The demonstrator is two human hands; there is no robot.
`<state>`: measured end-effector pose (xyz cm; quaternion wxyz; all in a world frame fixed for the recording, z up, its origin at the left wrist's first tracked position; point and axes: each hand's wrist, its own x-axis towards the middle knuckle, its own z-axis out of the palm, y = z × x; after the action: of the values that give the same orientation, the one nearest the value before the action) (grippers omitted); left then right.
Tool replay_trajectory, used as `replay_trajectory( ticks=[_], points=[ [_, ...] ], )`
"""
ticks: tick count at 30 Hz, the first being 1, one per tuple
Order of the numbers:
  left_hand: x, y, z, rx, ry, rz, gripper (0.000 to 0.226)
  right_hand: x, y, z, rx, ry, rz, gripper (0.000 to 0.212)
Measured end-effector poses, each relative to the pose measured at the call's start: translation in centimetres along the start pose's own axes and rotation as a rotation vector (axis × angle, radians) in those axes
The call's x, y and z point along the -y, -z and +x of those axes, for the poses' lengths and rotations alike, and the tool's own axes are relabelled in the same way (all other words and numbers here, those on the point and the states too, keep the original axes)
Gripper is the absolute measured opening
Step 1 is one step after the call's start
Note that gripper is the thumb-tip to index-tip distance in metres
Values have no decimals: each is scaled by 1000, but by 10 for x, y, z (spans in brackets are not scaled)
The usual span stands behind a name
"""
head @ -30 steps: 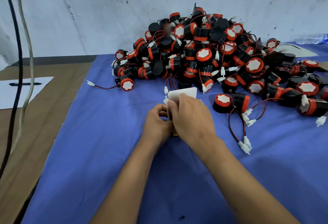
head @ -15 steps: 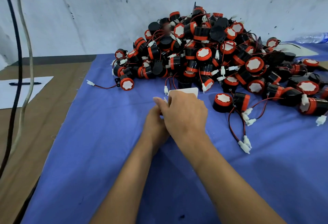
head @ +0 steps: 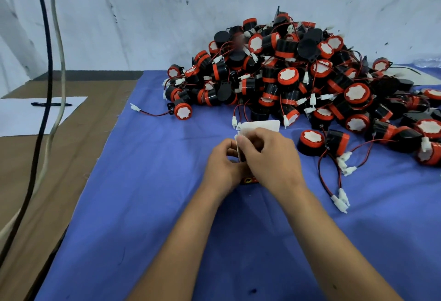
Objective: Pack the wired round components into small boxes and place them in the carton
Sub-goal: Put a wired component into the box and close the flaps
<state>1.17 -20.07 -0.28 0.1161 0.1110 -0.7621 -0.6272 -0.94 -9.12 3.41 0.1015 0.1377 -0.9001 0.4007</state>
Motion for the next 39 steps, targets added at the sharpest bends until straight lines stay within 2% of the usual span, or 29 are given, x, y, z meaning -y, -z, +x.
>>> replay_trajectory(
  ticks=[2,4,7,10,15,20,23,27,30,35,39],
  points=[
    [0,-1,3,20,-15,59,21,7,-5,-1,-54,-11,-74,45],
    [1,-2,5,16,-20,108,21,12,-9,2,-97,-33,-162,52],
    [3,-2,6,3,-21,121,14,17,-11,7,-133,-85,-162,42],
    [3,-2,3,-6,-12,62,22,13,-8,9,-135,-116,-115,32],
    [6,0,1,4,-64,49,26,-4,5,6,-39,-69,21,16],
    [7,15,-3,216,-52,-34,51,-10,8,1,13,41,6,15],
    [8,17,-2,222,-65,-26,54,-17,13,-2,81,191,-32,5],
    [9,17,0,205,-59,-64,54,-25,20,-6,171,359,-93,12],
    [11,16,1,222,-68,-69,48,-24,24,-5,174,365,-130,14],
    [12,20,3,260,-50,-56,43,-10,31,7,335,475,-387,27],
    [11,22,4,250,-47,-73,41,-5,31,8,396,509,-402,26]
  ],
)
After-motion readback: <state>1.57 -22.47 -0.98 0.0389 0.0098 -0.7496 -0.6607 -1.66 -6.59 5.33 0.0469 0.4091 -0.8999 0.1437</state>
